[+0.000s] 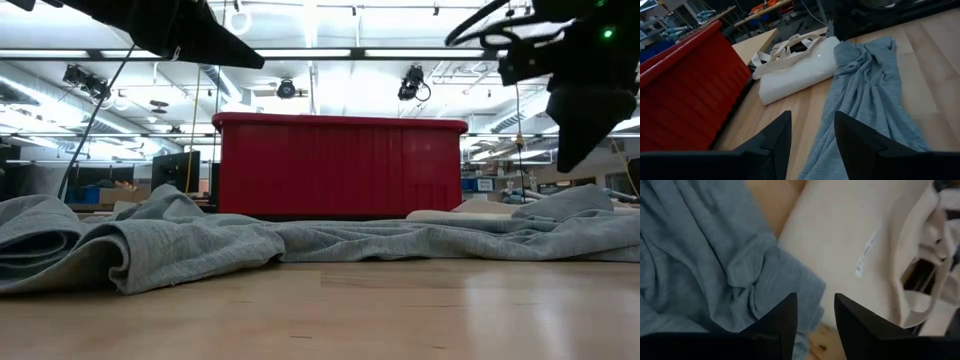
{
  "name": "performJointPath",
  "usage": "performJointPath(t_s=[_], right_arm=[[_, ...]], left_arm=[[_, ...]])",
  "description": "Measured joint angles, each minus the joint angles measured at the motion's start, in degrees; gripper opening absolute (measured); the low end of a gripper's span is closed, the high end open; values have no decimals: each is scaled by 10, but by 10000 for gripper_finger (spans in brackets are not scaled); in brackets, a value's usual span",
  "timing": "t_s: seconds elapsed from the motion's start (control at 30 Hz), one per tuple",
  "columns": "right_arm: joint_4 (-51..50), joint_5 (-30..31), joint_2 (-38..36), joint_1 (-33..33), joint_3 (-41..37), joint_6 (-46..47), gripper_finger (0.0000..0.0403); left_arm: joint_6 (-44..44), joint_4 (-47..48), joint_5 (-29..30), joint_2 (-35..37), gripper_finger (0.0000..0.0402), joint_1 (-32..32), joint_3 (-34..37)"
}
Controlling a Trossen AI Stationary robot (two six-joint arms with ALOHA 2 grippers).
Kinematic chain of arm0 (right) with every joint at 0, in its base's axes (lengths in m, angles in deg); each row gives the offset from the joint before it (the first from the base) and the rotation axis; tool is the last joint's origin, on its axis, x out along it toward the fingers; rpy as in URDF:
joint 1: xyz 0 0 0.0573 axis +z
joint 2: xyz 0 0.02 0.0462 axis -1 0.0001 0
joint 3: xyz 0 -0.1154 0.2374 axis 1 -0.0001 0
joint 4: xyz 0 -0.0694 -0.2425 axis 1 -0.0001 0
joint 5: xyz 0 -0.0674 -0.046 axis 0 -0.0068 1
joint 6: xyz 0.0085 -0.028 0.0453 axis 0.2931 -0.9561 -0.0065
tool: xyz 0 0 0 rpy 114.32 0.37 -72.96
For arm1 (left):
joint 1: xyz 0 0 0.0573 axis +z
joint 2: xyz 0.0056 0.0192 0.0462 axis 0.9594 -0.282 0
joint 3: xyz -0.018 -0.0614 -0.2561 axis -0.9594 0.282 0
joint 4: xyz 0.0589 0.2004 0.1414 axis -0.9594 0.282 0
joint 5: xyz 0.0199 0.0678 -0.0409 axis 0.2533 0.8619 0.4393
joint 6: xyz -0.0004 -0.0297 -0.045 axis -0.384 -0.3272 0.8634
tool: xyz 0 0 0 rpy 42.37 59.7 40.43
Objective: Fold Laundry from Bin
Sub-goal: Fold the gray shirt
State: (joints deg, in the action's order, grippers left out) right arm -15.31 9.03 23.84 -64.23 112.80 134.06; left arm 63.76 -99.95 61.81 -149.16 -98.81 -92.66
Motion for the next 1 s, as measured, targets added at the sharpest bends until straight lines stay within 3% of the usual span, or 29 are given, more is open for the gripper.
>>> performJointPath(t_s=[0.23,0.43,0.57,0.7,0.83,1.0], right_arm=[[53,-65,-134,-50,-76,-13,152],[115,-79,-251,-52,-144,-7,193],[192,-110,-294,-65,-208,-3,227],[205,-96,-302,-81,-245,18,241],[223,-92,-301,-88,-257,11,220],[257,-93,-301,-88,-257,-9,136]], left_arm=[[15,9,0,0,153,-1,0],[15,10,0,0,153,-1,0],[15,10,0,0,153,-1,0],[17,10,0,0,153,-1,0],[25,10,0,0,153,-1,0],[25,14,0,0,153,-1,0]])
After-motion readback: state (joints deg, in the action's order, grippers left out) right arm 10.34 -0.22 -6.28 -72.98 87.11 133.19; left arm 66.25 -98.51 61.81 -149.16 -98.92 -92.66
